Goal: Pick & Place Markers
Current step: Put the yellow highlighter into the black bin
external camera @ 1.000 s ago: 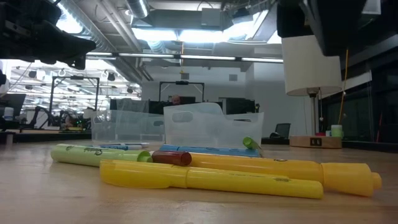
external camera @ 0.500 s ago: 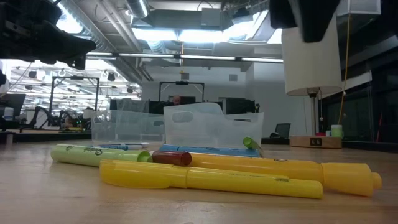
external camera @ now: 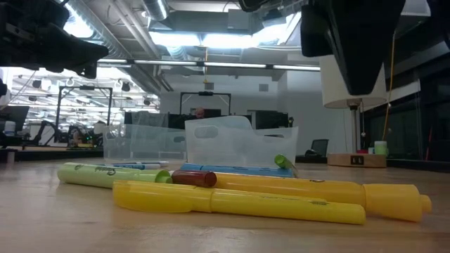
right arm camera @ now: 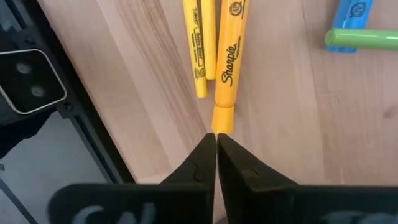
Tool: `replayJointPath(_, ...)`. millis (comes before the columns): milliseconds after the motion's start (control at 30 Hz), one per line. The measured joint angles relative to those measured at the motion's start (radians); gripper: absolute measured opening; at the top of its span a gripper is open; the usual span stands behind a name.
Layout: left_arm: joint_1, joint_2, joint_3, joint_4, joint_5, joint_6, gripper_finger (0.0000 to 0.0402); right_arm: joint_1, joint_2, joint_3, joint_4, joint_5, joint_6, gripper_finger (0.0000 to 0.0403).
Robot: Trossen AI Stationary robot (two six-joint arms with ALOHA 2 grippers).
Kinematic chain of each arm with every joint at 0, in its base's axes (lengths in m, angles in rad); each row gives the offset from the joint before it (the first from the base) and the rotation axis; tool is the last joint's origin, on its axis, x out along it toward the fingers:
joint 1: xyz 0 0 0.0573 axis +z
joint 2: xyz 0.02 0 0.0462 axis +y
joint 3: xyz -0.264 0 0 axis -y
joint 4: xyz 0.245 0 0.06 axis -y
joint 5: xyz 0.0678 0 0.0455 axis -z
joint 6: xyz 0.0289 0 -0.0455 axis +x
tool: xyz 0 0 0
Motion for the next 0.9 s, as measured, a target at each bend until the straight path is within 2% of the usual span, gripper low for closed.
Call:
replayJointPath(267, 0.000, 0.000, 0.000, 0.000, 0.000, 0.000, 0.0004, 0.000, 0.028, 0.009, -0.005, -0.008, -0.006, 0.0092)
replayJointPath(400, 0.000, 0.000, 0.000, 0.000, 0.000, 0.000, 0.0004, -0.001, 0.044, 0.021, -0.011, -0.019, -0.014, 0.0115)
replayJointPath(600, 0.000, 0.000, 0.000, 0.000, 0.000, 0.000, 0.0004, -0.002, 0.054, 0.021, -0.031, -0.019, -0.051, 0.0131)
replayJointPath(900, 0.000, 0.000, 0.000, 0.000, 0.000, 0.000, 0.0004, -0.003, 0.084, 0.021, -0.034, -0.029, -0.086, 0.0133)
